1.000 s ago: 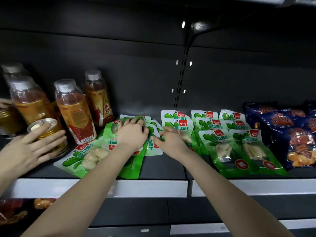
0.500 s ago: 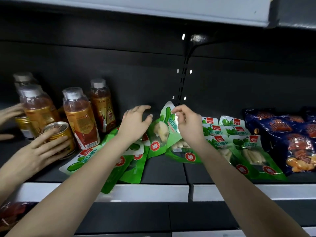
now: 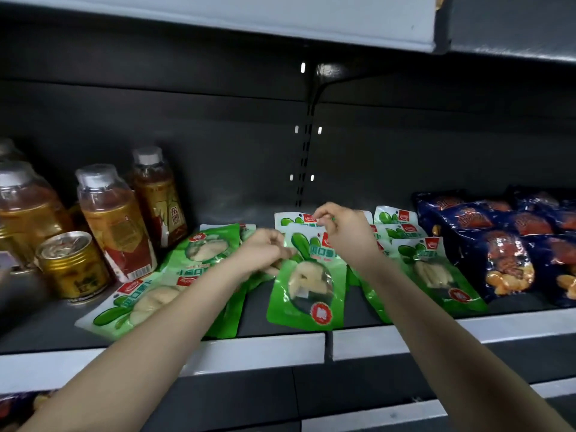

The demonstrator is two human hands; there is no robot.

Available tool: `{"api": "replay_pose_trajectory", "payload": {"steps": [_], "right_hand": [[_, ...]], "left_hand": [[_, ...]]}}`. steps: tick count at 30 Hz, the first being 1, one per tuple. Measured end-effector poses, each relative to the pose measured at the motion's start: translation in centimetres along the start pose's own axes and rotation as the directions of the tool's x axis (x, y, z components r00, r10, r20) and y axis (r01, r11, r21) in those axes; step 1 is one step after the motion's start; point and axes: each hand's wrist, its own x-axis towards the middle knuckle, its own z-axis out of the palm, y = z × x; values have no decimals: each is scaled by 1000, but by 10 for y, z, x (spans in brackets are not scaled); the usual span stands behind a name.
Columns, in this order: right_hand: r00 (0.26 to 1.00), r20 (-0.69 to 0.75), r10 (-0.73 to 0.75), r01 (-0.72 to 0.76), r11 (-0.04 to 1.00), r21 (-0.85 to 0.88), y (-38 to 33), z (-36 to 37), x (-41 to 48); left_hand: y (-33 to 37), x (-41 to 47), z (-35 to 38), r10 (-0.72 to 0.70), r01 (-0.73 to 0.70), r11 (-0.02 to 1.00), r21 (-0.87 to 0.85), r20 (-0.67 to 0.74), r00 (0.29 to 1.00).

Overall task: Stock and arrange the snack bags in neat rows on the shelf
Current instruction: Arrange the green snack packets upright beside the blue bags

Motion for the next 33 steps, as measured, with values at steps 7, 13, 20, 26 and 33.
{"api": "replay_pose_trajectory", "payload": {"steps": [7,13,20,26,33], "right_hand": [[941,331,-75,110,990,-88,7,39,-33],[910,408,73,48,959,-278,7,62,-50],[864,452,220,-29,920,-392,-2,65,-49],[918,390,67,72,941,-330,-24,70,-44],[872,488,-35,183,948,-260,-41,87,-29]], "left_hand": [[-20,0,19,-106,100,990,-102,-59,993],[-16,-2,18,-45,37,997,-71,-113,993],[2,4,10,125,-129,992,11,-326,937],[2,2,-14,315,-133,888,440,-374,872],[-35,-8,-47,-6,144,471,870,-160,987]]}}
